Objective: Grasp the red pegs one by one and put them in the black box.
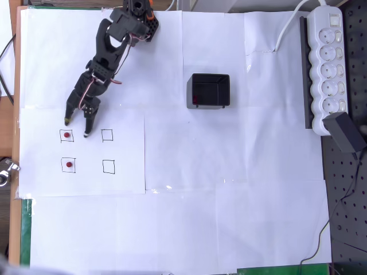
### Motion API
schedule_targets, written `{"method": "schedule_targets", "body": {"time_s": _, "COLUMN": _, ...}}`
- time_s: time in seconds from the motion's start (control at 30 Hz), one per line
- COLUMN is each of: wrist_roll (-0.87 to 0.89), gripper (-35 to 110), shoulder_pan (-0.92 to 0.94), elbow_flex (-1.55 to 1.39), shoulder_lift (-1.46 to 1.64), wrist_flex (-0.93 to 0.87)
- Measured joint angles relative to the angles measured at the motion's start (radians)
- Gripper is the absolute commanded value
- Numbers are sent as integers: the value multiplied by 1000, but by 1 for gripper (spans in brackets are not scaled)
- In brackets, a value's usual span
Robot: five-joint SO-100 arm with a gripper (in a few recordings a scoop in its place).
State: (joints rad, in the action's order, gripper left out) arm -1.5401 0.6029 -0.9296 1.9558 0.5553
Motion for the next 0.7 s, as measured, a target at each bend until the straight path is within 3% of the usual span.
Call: {"method": "schedule_targets", "body": {"time_s": 0.7, "wrist_roll": 17, "gripper": 26, "shoulder_pan": -5, "elbow_flex": -57, "shoulder_lift": 110, "wrist_flex": 126}}
